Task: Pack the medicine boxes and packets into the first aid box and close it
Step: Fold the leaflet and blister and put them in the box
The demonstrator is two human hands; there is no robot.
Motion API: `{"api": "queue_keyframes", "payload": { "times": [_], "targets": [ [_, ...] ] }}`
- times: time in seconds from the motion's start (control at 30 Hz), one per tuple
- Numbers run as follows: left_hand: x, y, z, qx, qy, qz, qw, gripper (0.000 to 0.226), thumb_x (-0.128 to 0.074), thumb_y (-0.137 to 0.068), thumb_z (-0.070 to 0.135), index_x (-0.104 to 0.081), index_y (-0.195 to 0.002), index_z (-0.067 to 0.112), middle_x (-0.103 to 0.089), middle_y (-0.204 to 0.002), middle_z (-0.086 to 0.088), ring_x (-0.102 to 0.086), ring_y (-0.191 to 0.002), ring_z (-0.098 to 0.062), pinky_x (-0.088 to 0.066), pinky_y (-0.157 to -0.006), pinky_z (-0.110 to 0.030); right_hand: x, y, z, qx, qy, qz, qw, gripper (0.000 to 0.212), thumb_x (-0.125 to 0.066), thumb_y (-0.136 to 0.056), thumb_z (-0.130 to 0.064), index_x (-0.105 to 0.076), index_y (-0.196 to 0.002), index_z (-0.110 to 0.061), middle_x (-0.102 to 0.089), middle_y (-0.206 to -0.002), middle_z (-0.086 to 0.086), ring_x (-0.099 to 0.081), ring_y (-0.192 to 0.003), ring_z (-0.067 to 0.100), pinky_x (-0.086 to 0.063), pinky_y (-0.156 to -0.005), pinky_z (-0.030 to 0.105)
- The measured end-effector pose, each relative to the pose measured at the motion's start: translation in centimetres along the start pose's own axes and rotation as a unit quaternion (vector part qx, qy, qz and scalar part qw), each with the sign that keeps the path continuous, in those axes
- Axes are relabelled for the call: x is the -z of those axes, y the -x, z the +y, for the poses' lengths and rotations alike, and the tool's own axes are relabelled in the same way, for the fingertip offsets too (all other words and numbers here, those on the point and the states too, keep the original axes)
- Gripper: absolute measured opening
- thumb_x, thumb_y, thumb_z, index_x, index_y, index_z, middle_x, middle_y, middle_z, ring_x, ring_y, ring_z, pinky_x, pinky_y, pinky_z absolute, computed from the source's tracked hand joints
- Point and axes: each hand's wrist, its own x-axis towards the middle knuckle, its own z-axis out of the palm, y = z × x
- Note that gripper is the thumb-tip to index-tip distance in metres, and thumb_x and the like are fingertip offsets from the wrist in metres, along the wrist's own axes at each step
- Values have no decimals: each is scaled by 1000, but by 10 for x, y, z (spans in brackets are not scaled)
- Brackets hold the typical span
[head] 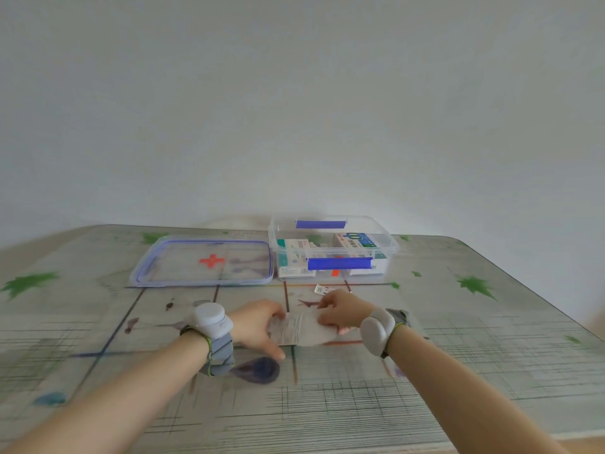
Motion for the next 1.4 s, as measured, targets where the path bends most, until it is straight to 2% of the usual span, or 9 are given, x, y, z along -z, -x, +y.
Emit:
{"api": "queue_keyframes", "payload": {
  "times": [0.23, 0.4, 0.53, 0.6, 0.67, 0.8, 0.93, 1.2, 1.4],
  "targets": [
    [7, -4, -3, -14, 17, 48, 999, 108, -82, -60, 48, -24, -146, 16, -33, -149, -2, -35, -134, -20, -30, -110, -31, 1, -3, -4, 21, -85, 4, 996, 12, -62, -86, -17, -59, -97, -19, -62, -90, 3, -64, -80, 19, -58, -72, 27],
    [13, -11, -5, -10, 14, 46, 999, 96, -85, -58, 43, -38, -138, 16, -45, -138, 0, -45, -125, -18, -36, -100, -27, 7, -5, -10, 38, -121, 2, 992, 10, -61, -89, -21, -58, -98, -23, -65, -92, 3, -66, -79, 12, -55, -61, 16],
    [16, -15, -12, 9, 12, 106, 994, 89, -85, -55, 43, -43, -130, 19, -50, -127, 2, -50, -111, -15, -41, -87, -25, 10, -15, -8, -5, -231, 69, 971, 24, -50, -96, -30, -63, -87, -11, -67, -80, 10, -67, -67, 16, -58, -62, 27],
    [19, -17, -18, 18, 26, 140, 990, 83, -85, -53, 41, -48, -124, 19, -53, -119, 4, -49, -97, -11, -39, -79, -22, 14, -23, 3, -28, -170, 172, 970, 30, -48, -96, -25, -66, -80, -7, -67, -69, 6, -65, -59, 15, -57, -67, 31],
    [22, -18, -24, 29, 34, 161, 986, 76, -85, -52, 40, -51, -117, 20, -55, -112, 4, -50, -91, -10, -41, -74, -23, 16, -32, 16, -18, -4, 212, 977, 21, -54, -91, -20, -69, -84, -7, -68, -77, 4, -65, -73, 19, -56, -75, 32],
    [27, -19, -32, 68, 68, 206, 974, 66, -82, -52, 36, -55, -110, 19, -58, -101, 4, -58, -85, -15, -51, -66, -27, 5, -26, 18, 87, 54, 62, 993, 6, -72, -78, -21, -74, -83, -18, -67, -78, -9, -62, -76, 8, -48, -67, 10],
    [28, -21, -38, 92, 73, 229, 966, 62, -80, -53, 37, -56, -107, 19, -56, -92, 7, -56, -78, -14, -38, -53, -19, -6, -18, 4, 153, 72, -23, 985, 25, -82, -69, -31, -76, -91, -21, -71, -82, -11, -61, -67, -7, -47, -67, 5],
    [26, -15, -47, 119, 87, 207, 967, 55, -81, -53, 36, -53, -98, 21, -57, -86, 6, -56, -71, -12, -37, -51, -21, -12, -18, -11, 176, 172, -52, 968, 26, -78, -73, -30, -74, -94, -17, -69, -90, -6, -54, -72, -2, -46, -74, 16],
    [24, -6, -52, 133, 68, 204, 968, 52, -79, -53, 32, -54, -96, 18, -58, -86, 3, -59, -75, -18, -47, -59, -28, -12, -10, -10, 185, 88, -31, 978, 6, -73, -80, -20, -68, -82, -21, -70, -91, -2, -64, -78, 2, -52, -74, 14]
  ]
}}
